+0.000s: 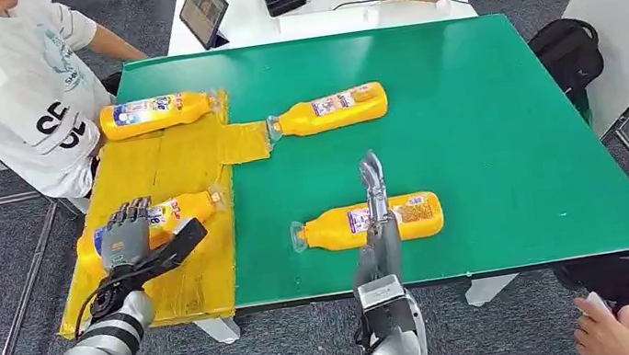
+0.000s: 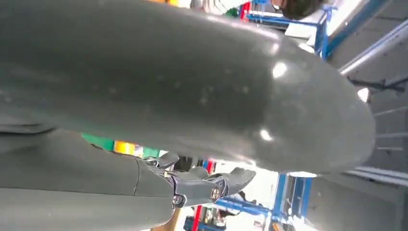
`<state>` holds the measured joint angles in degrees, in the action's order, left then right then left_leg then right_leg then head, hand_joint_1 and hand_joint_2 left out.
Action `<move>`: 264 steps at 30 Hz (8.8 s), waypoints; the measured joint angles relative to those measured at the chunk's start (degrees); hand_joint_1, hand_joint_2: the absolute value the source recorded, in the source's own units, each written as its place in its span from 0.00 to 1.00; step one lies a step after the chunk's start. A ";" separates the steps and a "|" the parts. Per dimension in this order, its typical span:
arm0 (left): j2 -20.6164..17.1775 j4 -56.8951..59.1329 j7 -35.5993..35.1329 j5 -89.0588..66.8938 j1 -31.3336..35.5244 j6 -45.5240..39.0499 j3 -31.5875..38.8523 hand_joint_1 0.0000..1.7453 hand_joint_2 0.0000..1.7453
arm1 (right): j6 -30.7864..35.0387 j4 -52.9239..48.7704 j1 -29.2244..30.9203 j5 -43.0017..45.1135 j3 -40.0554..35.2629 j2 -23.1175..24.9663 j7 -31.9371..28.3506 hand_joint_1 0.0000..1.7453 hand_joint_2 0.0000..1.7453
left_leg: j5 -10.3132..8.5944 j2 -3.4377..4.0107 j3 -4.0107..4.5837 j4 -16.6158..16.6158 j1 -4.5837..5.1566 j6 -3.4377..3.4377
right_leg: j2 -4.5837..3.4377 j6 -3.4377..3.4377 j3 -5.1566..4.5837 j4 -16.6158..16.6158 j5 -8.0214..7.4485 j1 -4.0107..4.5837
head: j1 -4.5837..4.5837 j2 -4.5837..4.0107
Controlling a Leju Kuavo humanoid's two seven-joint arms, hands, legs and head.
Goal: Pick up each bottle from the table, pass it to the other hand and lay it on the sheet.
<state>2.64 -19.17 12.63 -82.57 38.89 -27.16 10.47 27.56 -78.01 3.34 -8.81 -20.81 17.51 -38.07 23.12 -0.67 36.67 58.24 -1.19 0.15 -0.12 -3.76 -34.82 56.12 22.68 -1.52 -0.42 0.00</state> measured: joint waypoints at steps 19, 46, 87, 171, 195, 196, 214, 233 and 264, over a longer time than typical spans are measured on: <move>0.09 0.00 2.47 2.77 1.10 4.32 3.76 0.00 0.00 | -0.28 3.50 1.05 -0.66 0.24 0.26 0.00 0.00 0.00 | -0.13 -0.17 -0.22 -0.02 0.00 -0.10 | 0.02 0.04 0.22 0.01 -0.01 0.01 | 0.00 0.00; 9.14 -36.67 27.67 65.76 -14.08 -12.88 -6.66 0.00 1.00 | -2.34 15.41 6.33 -18.60 5.24 -1.33 4.29 0.00 1.00 | -0.11 0.12 0.14 0.00 0.02 -0.10 | -0.11 0.12 -0.19 0.01 -0.16 0.03 | 0.00 0.00; 10.64 -59.30 27.58 71.71 -29.13 -12.83 -22.60 0.00 1.00 | -17.64 44.28 28.55 -42.10 14.25 -16.94 26.34 0.00 1.00 | -0.10 0.16 0.14 0.02 0.02 -0.09 | -0.18 0.06 -0.26 -0.04 -0.24 0.02 | 0.02 0.00; 15.58 -45.97 27.56 79.08 -27.70 13.83 -21.05 0.00 1.00 | -1.97 7.54 8.15 -13.66 29.18 -6.84 4.46 1.00 1.00 | -0.11 0.12 0.49 0.03 0.02 -0.03 | -0.22 -0.01 -0.52 -0.02 -0.23 0.03 | 0.00 0.00; 15.72 -46.95 25.92 88.85 -29.55 48.60 -27.03 0.00 1.00 | -8.41 5.50 2.29 -19.12 25.69 -2.91 0.05 1.00 1.00 | -0.08 0.12 0.54 0.01 0.01 -0.04 | -0.22 0.00 -0.57 -0.02 -0.21 0.06 | 0.05 0.00; 15.72 -46.95 25.92 88.85 -29.53 48.80 -27.28 0.00 1.00 | -8.39 5.79 1.96 -19.47 24.73 -2.54 0.04 1.00 1.00 | -0.08 0.13 0.53 0.01 0.01 -0.04 | -0.22 0.00 -0.57 -0.02 -0.21 0.06 | 0.04 0.00; 15.72 -45.40 25.55 89.24 -29.00 50.11 -28.81 0.00 1.00 | -4.35 18.82 1.49 -20.50 10.05 0.74 0.04 1.00 1.00 | -0.08 0.14 0.54 0.01 0.01 -0.04 | -0.23 0.01 -0.60 -0.02 -0.20 0.05 | 0.04 0.00; 15.72 -41.83 24.57 88.04 -28.56 44.91 -27.34 1.00 1.00 | -3.17 32.70 6.86 -22.97 7.06 2.14 0.02 1.00 1.00 | -0.09 0.18 0.54 0.01 0.01 -0.05 | -0.24 0.02 -0.66 -0.02 -0.21 0.05 | 0.04 0.00; 15.74 -40.26 24.65 86.79 -27.88 39.71 -26.34 1.00 1.00 | -1.97 38.99 8.67 -21.86 5.92 2.23 0.02 0.00 0.00 | -0.09 0.20 0.56 0.01 0.01 -0.05 | -0.24 0.02 -0.71 -0.02 -0.21 0.05 | 0.02 0.00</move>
<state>18.38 -59.43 37.29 4.22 11.01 12.55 -15.87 25.59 -39.01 12.01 -30.66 -14.88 19.74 -38.05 23.04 -0.47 37.23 58.26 -1.18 0.10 -0.37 -3.74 -35.53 56.10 22.48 -1.47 -0.39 0.00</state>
